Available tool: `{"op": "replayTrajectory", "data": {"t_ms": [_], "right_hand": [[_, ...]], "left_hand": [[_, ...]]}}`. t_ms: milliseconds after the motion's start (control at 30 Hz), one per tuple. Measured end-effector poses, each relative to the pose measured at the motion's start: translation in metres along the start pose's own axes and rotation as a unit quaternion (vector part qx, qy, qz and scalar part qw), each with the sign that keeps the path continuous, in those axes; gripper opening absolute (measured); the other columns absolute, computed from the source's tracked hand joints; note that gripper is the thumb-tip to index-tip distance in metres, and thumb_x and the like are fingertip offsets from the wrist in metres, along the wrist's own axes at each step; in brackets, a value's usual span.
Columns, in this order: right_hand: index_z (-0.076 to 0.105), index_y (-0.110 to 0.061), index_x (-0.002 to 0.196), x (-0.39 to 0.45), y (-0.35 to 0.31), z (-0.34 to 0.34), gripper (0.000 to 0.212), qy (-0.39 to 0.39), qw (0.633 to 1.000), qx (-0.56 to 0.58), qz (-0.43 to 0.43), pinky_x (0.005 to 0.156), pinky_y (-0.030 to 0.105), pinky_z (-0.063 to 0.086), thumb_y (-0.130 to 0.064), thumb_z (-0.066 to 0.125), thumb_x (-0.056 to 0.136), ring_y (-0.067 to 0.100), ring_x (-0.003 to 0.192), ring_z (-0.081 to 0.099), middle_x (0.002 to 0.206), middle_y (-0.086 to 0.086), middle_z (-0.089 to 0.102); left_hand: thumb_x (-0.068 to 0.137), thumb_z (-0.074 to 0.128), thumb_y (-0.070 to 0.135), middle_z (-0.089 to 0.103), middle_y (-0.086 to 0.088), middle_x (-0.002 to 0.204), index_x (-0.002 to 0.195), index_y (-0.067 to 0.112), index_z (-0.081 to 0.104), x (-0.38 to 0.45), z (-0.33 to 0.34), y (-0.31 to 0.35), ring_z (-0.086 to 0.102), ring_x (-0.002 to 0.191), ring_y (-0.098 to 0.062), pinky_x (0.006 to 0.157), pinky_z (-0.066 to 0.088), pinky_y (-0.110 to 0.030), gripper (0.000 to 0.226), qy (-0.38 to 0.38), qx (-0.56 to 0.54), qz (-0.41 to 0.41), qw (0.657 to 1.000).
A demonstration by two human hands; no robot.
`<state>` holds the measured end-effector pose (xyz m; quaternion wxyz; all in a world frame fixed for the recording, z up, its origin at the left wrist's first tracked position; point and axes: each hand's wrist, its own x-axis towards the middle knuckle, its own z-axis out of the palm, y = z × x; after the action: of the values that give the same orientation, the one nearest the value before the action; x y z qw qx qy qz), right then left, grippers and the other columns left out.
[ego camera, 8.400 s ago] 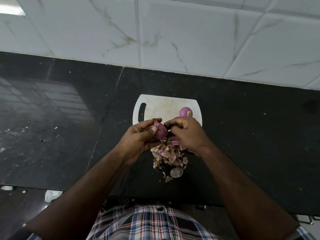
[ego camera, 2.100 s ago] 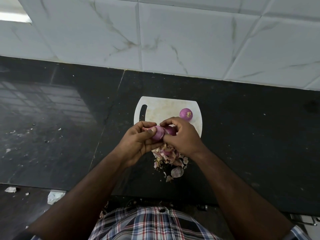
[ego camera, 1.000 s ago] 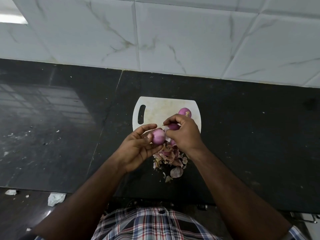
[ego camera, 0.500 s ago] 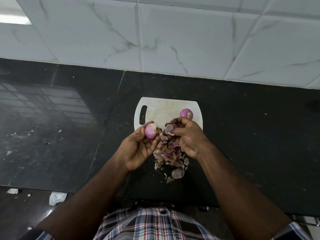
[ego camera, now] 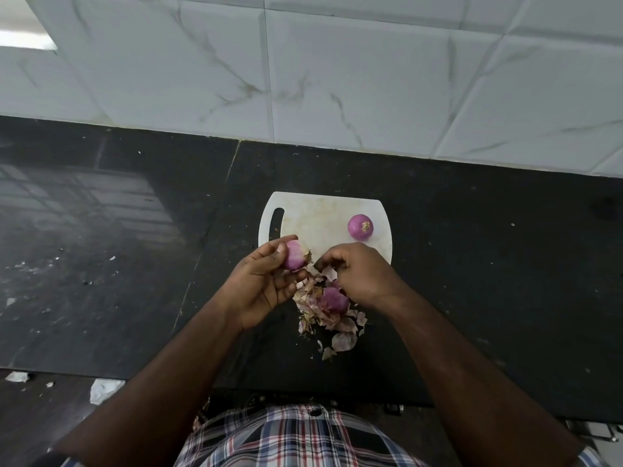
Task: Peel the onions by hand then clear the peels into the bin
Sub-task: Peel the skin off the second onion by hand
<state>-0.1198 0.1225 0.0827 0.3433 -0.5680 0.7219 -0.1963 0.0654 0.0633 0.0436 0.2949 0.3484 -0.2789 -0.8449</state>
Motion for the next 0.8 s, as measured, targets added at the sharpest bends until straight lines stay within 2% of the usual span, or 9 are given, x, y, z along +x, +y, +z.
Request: {"op": "replayTrajectory", "data": {"t_ms": [67,100,167,233,267,333,467,600,800], "right_hand": [[0.072,-0.021,0.118,0.000,0.001,-0.002,0.031,-0.008,1.000,-0.012,0.002,0.096,0.030,0.051,-0.008,0.058,0.094,0.012,0.111,0.065,0.120,-0.005,0.072],[0.068,-0.021,0.124,0.000,-0.001,-0.003,0.029,-0.004,1.000,-0.008,-0.002,0.095,0.029,0.050,-0.019,0.058,0.097,0.012,0.113,0.063,0.124,-0.005,0.069],[0.060,-0.020,0.132,0.000,-0.006,-0.003,0.050,-0.002,1.000,0.020,0.002,0.092,0.032,0.052,-0.053,0.055,0.095,0.013,0.110,0.065,0.124,-0.003,0.068],[0.058,-0.021,0.125,0.001,-0.014,0.001,0.071,-0.019,0.999,0.022,0.013,0.080,0.035,0.054,-0.077,0.043,0.085,0.013,0.094,0.067,0.109,-0.002,0.070],[0.057,-0.021,0.117,0.002,-0.017,0.004,0.070,-0.024,1.000,-0.006,0.009,0.072,0.035,0.052,-0.080,0.037,0.084,0.013,0.087,0.065,0.099,-0.003,0.069],[0.053,-0.021,0.104,0.006,-0.016,0.011,0.056,-0.013,0.997,-0.076,-0.002,0.065,0.036,0.046,-0.071,0.031,0.094,0.017,0.079,0.061,0.087,-0.002,0.064],[0.056,-0.016,0.095,0.008,-0.011,0.012,0.037,0.028,0.992,-0.110,-0.056,0.070,0.046,0.054,-0.047,0.036,0.104,0.025,0.077,0.064,0.084,0.005,0.068],[0.058,-0.012,0.089,0.007,-0.004,0.012,0.029,0.061,0.990,-0.082,-0.101,0.065,0.050,0.051,-0.033,0.043,0.104,0.026,0.069,0.061,0.074,0.006,0.065],[0.065,-0.011,0.080,-0.002,-0.001,0.017,0.031,0.080,0.988,0.032,-0.129,0.060,0.044,0.049,-0.033,0.053,0.098,0.019,0.064,0.060,0.067,0.004,0.065]], "left_hand": [[0.089,0.062,0.024,0.072,-0.012,0.102,0.119,0.020,0.070,0.000,-0.001,0.001,0.070,0.075,-0.021,0.055,0.054,-0.025,0.031,0.005,0.006,0.006,1.000],[0.088,0.062,0.024,0.072,-0.012,0.102,0.119,0.020,0.070,0.000,-0.001,0.002,0.070,0.075,-0.020,0.056,0.053,-0.025,0.032,0.007,0.009,0.009,1.000],[0.088,0.062,0.022,0.072,-0.011,0.098,0.119,0.019,0.069,-0.001,0.001,0.002,0.070,0.075,-0.021,0.056,0.053,-0.024,0.032,0.008,0.020,0.015,1.000],[0.087,0.063,0.021,0.072,-0.010,0.094,0.119,0.017,0.068,0.000,0.005,0.002,0.069,0.076,-0.022,0.055,0.053,-0.024,0.033,0.010,0.037,0.023,0.999],[0.086,0.063,0.020,0.072,-0.010,0.093,0.120,0.016,0.068,-0.001,0.007,0.002,0.068,0.078,-0.024,0.055,0.054,-0.024,0.034,0.011,0.046,0.026,0.999],[0.085,0.066,0.021,0.070,-0.013,0.095,0.120,0.015,0.068,0.000,0.011,0.002,0.066,0.082,-0.028,0.056,0.054,-0.024,0.036,0.014,0.061,0.031,0.998],[0.084,0.067,0.022,0.072,-0.014,0.094,0.116,0.012,0.068,-0.002,0.012,0.003,0.069,0.074,-0.022,0.060,0.057,-0.025,0.034,0.017,0.057,0.029,0.998],[0.082,0.069,0.018,0.074,-0.015,0.095,0.118,0.010,0.065,-0.002,0.011,0.005,0.071,0.077,-0.024,0.062,0.059,-0.026,0.037,0.028,0.036,0.032,0.998],[0.086,0.066,0.022,0.073,-0.009,0.089,0.115,0.008,0.065,0.002,0.013,0.004,0.073,0.072,-0.019,0.061,0.059,-0.024,0.033,0.065,0.001,0.043,0.997]]}}
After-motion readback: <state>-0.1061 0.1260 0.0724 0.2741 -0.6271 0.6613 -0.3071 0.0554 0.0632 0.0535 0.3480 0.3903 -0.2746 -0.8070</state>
